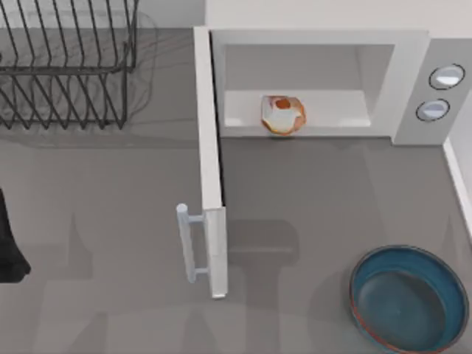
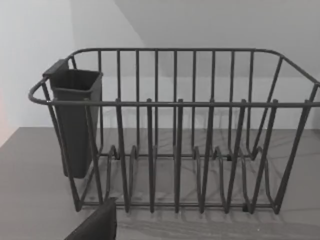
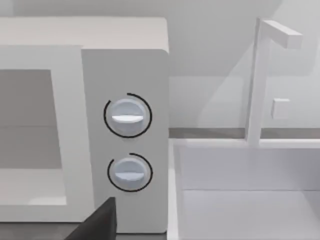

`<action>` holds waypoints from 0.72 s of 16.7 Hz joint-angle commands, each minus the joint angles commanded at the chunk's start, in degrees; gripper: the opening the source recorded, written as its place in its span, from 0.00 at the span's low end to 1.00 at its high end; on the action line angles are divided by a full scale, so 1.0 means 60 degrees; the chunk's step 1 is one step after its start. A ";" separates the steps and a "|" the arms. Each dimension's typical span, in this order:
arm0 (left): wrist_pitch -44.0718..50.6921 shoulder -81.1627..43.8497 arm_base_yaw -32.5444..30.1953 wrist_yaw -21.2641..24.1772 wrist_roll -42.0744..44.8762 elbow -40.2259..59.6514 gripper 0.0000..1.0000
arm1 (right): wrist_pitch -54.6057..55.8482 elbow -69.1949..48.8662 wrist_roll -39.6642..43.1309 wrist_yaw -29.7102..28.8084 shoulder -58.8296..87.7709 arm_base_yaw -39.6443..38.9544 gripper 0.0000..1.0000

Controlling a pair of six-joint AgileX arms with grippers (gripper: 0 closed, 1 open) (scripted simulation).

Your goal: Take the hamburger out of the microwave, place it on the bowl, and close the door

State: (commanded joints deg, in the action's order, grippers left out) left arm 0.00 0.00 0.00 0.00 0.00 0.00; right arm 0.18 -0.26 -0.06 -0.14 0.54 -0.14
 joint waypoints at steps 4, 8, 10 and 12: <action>0.0000 0.0000 0.0000 0.0000 0.0000 0.0000 1.00 | 0.0443 -0.0630 -0.0146 -0.0334 0.1301 -0.0341 1.00; 0.0000 0.0000 0.0000 0.0000 0.0000 0.0000 1.00 | 0.1328 -0.1888 -0.0437 -0.1001 0.3902 -0.1022 1.00; 0.0000 0.0000 0.0000 0.0000 0.0000 0.0000 1.00 | 0.1895 -0.2696 -0.0624 -0.1430 0.5570 -0.1459 1.00; 0.0000 0.0000 0.0000 0.0000 0.0000 0.0000 1.00 | 0.2518 -0.3581 -0.0828 -0.1899 0.7399 -0.1938 1.00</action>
State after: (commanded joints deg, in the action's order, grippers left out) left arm 0.00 0.00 0.00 0.00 0.00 0.00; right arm 15.29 -21.75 -5.03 -11.53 44.93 -11.77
